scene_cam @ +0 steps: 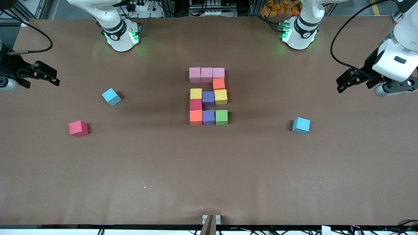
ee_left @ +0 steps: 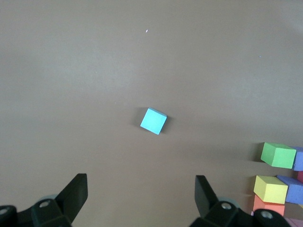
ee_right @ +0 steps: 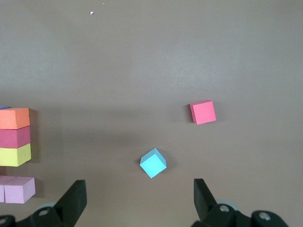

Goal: Form number 2 with 11 blocks

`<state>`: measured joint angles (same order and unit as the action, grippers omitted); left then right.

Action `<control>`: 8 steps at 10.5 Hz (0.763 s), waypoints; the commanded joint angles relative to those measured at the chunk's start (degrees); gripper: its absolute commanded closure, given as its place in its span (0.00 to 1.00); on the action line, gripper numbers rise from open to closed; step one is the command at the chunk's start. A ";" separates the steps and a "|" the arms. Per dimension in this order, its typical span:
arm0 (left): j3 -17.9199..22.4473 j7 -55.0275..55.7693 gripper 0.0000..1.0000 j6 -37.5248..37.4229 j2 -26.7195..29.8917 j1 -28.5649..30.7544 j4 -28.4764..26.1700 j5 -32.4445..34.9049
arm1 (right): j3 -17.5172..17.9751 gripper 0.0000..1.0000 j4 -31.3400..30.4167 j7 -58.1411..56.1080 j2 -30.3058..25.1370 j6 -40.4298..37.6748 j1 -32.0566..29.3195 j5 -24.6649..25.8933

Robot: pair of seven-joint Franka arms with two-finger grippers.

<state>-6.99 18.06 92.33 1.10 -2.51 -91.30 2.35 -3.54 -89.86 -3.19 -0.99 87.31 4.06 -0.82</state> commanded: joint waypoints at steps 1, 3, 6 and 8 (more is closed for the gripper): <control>1.72 -5.02 0.00 0.13 1.98 -0.66 -1.60 -1.03 | 0.64 0.00 -1.37 0.64 -1.47 -0.04 -0.81 0.73; 1.98 -6.99 0.00 -0.05 1.98 -0.66 -1.51 -0.76 | 0.64 0.00 -1.37 0.55 -1.29 0.05 -0.81 0.73; 1.98 -6.63 0.00 -1.01 0.93 -0.13 0.15 -0.94 | 0.64 0.00 -1.37 0.03 -1.56 -0.91 -2.21 0.73; 2.07 -6.63 0.00 -1.72 0.39 -0.13 0.60 -0.85 | 0.73 0.00 -1.28 0.02 -1.56 -0.83 -2.13 0.73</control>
<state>-5.47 12.41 91.97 1.82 -2.49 -91.79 2.35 -3.60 -89.88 -3.12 -0.99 86.54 2.73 -0.75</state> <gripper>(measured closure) 0.000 0.000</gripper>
